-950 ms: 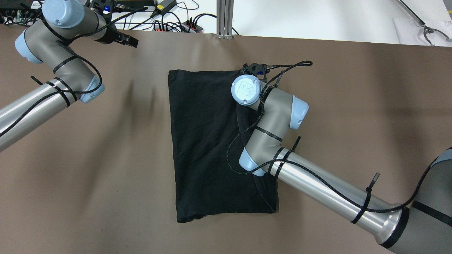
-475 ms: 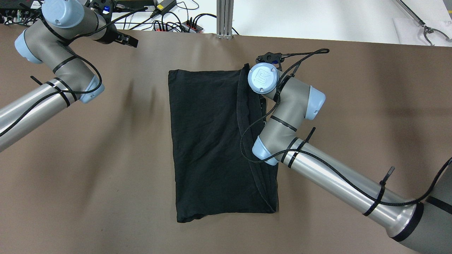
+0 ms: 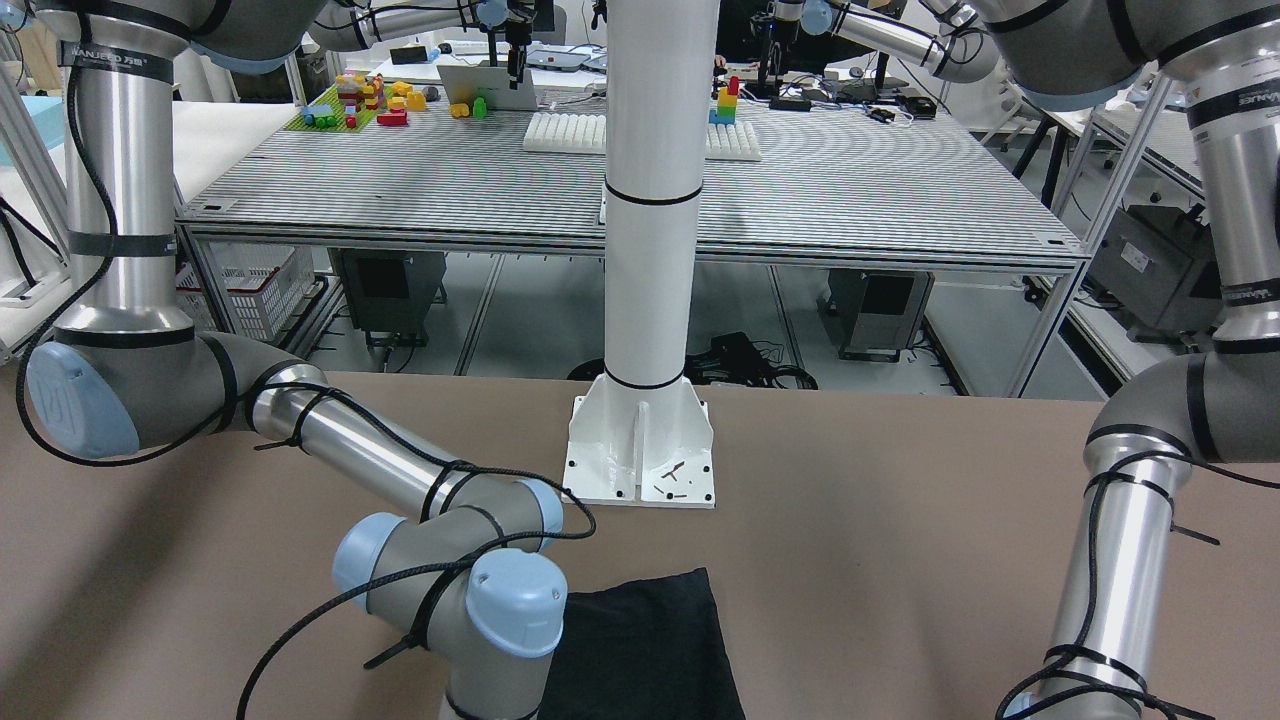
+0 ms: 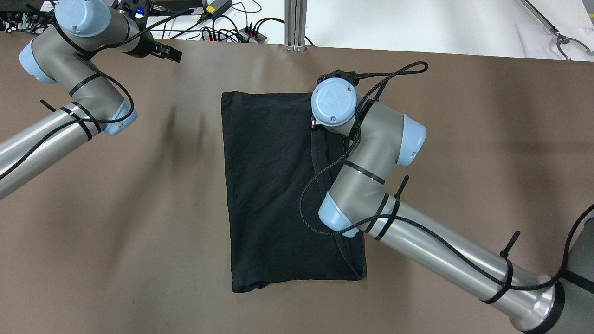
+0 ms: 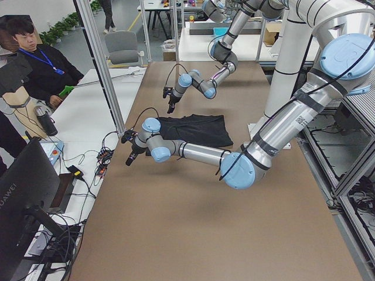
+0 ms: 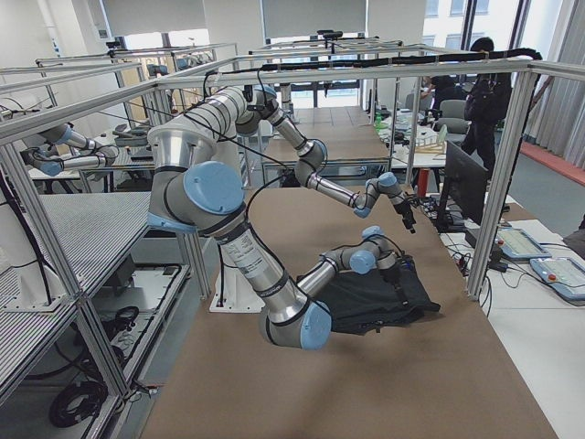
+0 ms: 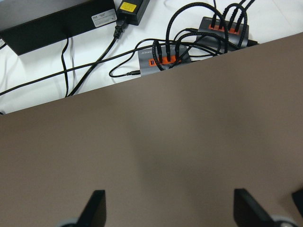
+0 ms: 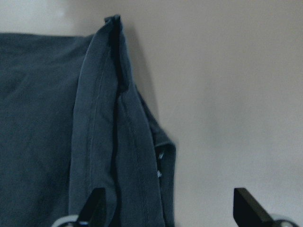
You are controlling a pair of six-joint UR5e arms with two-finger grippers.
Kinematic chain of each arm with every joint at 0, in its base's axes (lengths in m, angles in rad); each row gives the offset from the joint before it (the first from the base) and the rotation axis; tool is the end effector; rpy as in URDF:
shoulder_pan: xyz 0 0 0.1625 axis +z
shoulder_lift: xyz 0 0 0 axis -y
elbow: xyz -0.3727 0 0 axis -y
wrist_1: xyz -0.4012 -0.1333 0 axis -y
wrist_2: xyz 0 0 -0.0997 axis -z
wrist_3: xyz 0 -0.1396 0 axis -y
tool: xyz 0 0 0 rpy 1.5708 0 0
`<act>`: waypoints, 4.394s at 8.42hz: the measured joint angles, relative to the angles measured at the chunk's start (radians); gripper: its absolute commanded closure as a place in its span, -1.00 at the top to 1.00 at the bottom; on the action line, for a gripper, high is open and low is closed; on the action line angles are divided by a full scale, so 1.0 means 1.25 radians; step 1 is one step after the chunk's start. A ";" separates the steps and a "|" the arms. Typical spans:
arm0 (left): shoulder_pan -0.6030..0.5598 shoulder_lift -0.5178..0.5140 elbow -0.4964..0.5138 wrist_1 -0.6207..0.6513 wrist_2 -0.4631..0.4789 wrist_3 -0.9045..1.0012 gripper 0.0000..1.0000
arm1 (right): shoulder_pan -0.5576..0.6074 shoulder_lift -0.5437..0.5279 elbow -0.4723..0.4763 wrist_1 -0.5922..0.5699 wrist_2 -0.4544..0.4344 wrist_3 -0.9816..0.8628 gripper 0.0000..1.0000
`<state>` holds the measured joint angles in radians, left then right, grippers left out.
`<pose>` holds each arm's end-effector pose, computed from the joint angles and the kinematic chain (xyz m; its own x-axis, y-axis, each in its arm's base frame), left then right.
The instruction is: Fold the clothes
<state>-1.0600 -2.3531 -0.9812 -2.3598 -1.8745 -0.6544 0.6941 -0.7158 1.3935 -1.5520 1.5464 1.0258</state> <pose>0.3223 -0.7624 0.3411 0.7293 0.2472 -0.6379 0.2172 0.8005 0.5585 -0.4965 -0.5911 0.1986 0.8420 0.0265 0.5389 -0.2515 0.9029 0.3486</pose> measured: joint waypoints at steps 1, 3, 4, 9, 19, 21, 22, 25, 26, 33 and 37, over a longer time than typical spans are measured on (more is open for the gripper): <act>0.000 0.000 -0.001 0.000 0.000 -0.002 0.90 | -0.031 -0.011 0.047 -0.045 0.002 0.015 0.88; 0.000 0.000 -0.001 0.000 0.000 -0.004 0.90 | -0.123 -0.067 0.150 -0.097 -0.044 0.026 0.86; 0.000 0.000 -0.002 0.000 0.000 -0.004 0.90 | -0.168 -0.101 0.205 -0.127 -0.072 0.028 0.84; 0.004 0.007 -0.005 0.000 0.000 -0.004 0.90 | -0.328 -0.215 0.364 -0.235 -0.143 0.018 0.02; 0.005 0.025 -0.013 -0.008 -0.010 -0.004 0.90 | -0.353 -0.259 0.369 -0.237 -0.156 -0.127 -0.28; 0.005 0.026 -0.013 -0.009 -0.010 -0.004 0.90 | -0.356 -0.257 0.370 -0.237 -0.155 -0.128 -0.20; 0.005 0.027 -0.013 -0.010 -0.010 -0.004 0.90 | -0.359 -0.252 0.372 -0.236 -0.152 -0.128 -0.17; 0.005 0.027 -0.013 -0.012 -0.010 -0.004 0.90 | -0.364 -0.254 0.375 -0.235 -0.151 -0.128 -0.15; 0.005 0.027 -0.013 -0.012 -0.010 -0.004 0.90 | -0.364 -0.258 0.375 -0.235 -0.153 -0.128 -0.14; 0.005 0.028 -0.013 -0.012 -0.010 -0.004 0.90 | -0.389 -0.270 0.370 -0.234 -0.176 -0.128 -1.00; 0.006 0.028 -0.013 -0.012 -0.010 -0.004 0.90 | -0.381 -0.269 0.371 -0.232 -0.175 -0.129 -1.00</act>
<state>-1.0525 -2.3179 -0.9971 -2.3746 -1.8868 -0.6596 0.2178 -1.0524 1.8569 -1.8426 1.3276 0.8651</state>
